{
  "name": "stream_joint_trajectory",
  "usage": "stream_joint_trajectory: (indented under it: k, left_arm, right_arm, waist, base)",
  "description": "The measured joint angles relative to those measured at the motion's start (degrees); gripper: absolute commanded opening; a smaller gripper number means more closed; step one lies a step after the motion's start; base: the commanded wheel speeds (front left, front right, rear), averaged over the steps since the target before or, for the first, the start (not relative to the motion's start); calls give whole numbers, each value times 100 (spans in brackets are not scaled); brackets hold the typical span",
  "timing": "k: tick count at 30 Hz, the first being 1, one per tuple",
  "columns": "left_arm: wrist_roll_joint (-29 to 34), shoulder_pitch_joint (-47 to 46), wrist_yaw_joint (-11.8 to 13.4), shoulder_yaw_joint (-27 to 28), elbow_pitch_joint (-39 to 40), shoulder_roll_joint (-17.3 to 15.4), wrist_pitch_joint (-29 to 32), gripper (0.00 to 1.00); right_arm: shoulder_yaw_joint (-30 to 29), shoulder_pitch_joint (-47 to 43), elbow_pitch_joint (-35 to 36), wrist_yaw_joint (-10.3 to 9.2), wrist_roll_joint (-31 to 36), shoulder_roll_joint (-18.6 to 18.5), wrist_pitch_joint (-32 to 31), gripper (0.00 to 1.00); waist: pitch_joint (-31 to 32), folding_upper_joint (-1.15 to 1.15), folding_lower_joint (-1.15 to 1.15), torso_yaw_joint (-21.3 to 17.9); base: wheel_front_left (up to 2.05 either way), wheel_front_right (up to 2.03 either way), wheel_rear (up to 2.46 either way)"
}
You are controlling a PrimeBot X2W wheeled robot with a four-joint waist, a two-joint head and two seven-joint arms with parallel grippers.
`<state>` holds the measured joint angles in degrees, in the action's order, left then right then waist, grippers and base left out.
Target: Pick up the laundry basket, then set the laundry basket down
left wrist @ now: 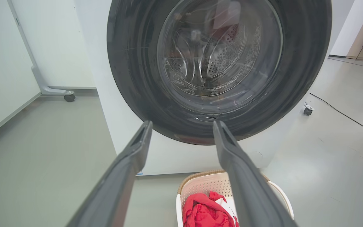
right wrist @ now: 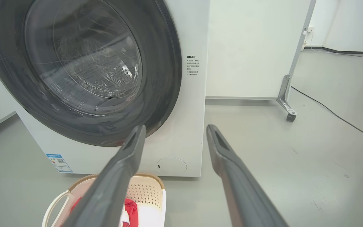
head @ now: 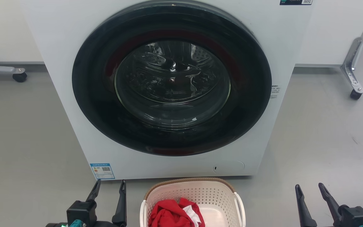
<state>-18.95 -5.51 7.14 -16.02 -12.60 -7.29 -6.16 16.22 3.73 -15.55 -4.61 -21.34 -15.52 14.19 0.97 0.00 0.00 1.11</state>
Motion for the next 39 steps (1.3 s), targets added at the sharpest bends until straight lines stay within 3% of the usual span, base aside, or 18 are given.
stream_joint_trajectory:
  k: [20, 39]
  left_arm:
    - [199, 21, 0, 76, 158, 63, 108, 100]
    - [292, -399, 0, 174, 376, 223, 204, 100]
  right_arm:
    - [-16, -40, 36, 0, -42, 0, 1, 100]
    - [-130, 467, 252, 0, -83, -4, -52, 100]
  waist:
    - [-254, 0, 0, 8]
    - [-1456, 0, 1, 18]
  base:
    - [0, 0, 0]
    - [0, 0, 0]
